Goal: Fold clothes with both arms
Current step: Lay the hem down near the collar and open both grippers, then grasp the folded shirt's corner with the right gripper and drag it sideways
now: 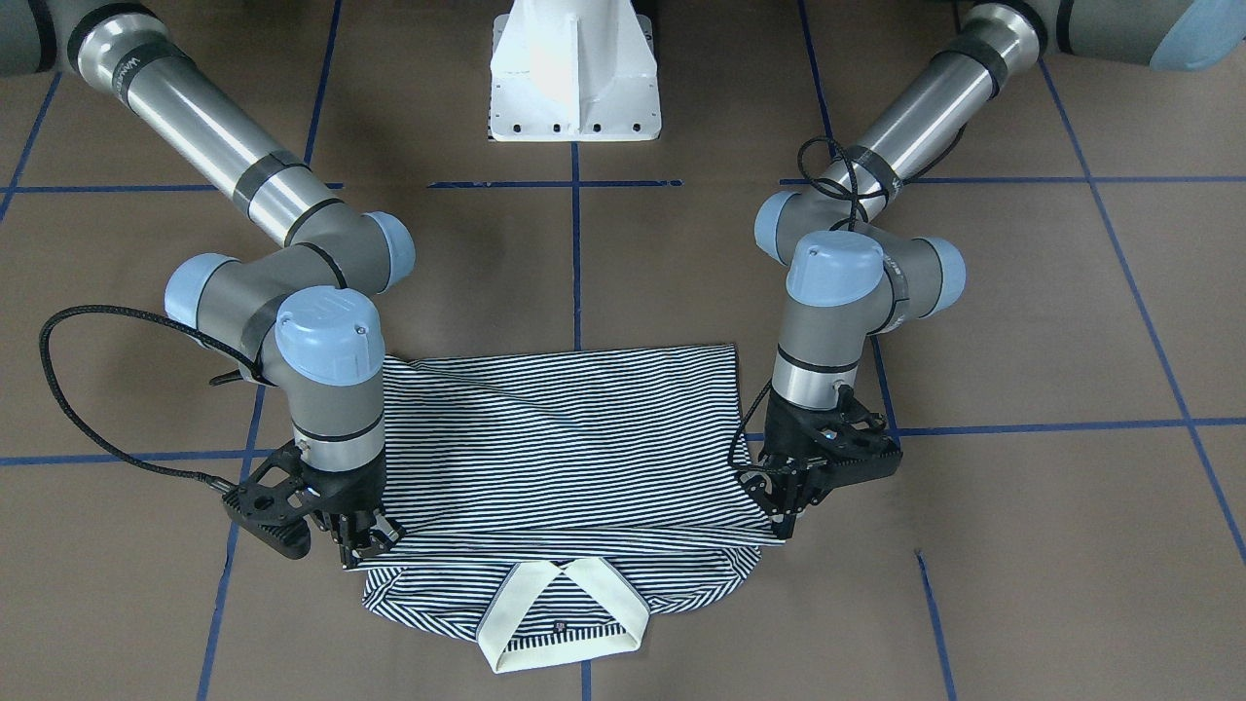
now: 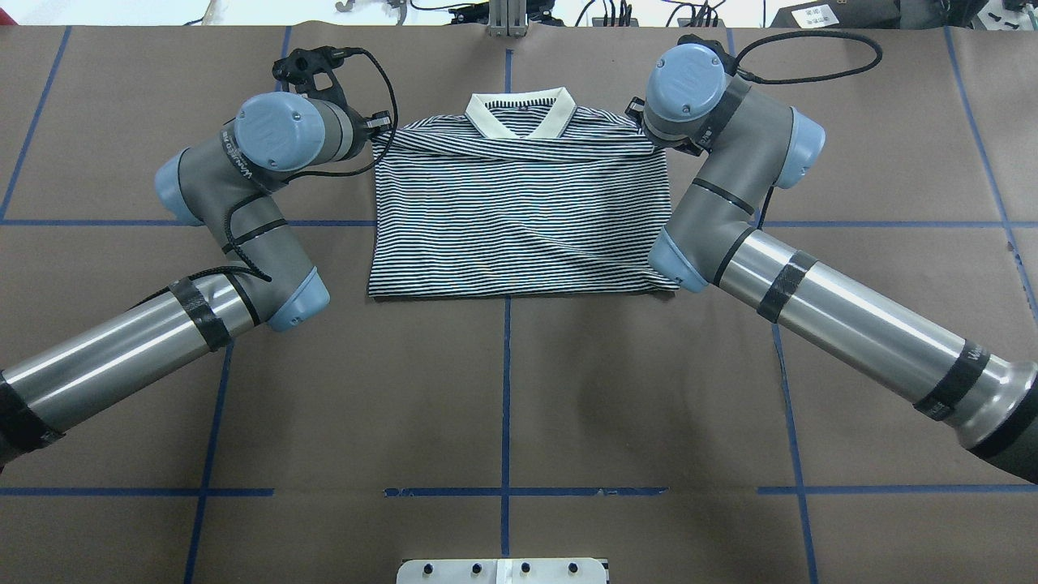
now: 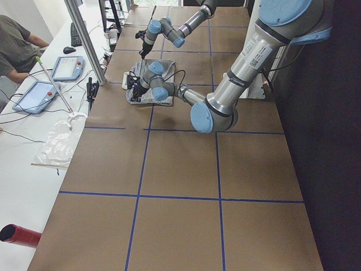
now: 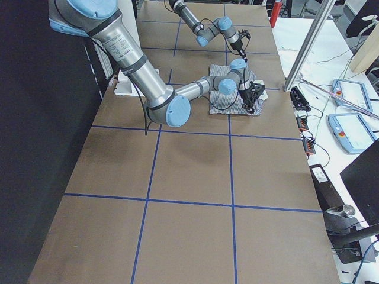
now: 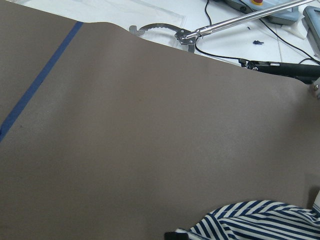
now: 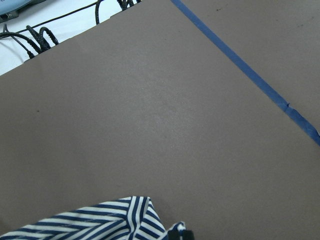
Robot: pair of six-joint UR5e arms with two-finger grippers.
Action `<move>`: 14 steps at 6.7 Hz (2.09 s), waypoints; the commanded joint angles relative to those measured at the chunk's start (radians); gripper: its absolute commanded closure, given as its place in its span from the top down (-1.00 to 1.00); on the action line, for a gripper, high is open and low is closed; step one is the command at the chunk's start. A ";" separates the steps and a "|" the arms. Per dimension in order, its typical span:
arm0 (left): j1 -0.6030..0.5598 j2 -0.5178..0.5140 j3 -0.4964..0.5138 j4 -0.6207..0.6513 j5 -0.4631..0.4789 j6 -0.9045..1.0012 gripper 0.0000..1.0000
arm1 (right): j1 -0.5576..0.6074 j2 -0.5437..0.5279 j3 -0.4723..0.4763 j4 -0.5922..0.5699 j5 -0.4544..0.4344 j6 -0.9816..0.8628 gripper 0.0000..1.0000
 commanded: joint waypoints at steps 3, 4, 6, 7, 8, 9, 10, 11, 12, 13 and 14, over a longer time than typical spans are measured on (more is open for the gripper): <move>0.006 0.025 -0.004 -0.104 -0.008 -0.005 -0.21 | -0.001 0.006 0.027 0.000 0.000 0.009 0.41; 0.004 0.038 -0.024 -0.162 -0.010 -0.008 -0.20 | 0.005 -0.012 0.086 -0.006 0.038 0.012 0.46; 0.004 0.096 -0.112 -0.181 -0.011 -0.009 -0.19 | -0.015 -0.151 0.253 0.000 0.104 0.055 0.56; 0.009 0.096 -0.113 -0.183 -0.011 -0.009 -0.18 | -0.038 -0.208 0.357 -0.012 0.127 0.105 0.58; 0.009 0.095 -0.114 -0.183 -0.011 -0.012 -0.18 | -0.066 -0.244 0.424 -0.014 0.143 0.192 0.59; 0.009 0.098 -0.113 -0.183 -0.010 -0.011 -0.18 | -0.067 -0.250 0.439 -0.014 0.152 0.201 0.59; 0.011 0.096 -0.113 -0.184 -0.010 -0.014 -0.18 | -0.089 -0.272 0.432 -0.012 0.146 0.205 0.60; 0.023 0.098 -0.111 -0.184 -0.010 -0.038 -0.18 | -0.110 -0.310 0.467 -0.012 0.152 0.228 0.60; 0.024 0.098 -0.111 -0.184 -0.010 -0.040 -0.18 | -0.154 -0.362 0.516 -0.011 0.150 0.285 0.59; 0.024 0.099 -0.110 -0.183 -0.008 -0.040 -0.18 | -0.179 -0.378 0.518 -0.009 0.149 0.288 0.58; 0.024 0.099 -0.110 -0.183 -0.008 -0.040 -0.18 | -0.187 -0.399 0.522 -0.009 0.150 0.290 0.55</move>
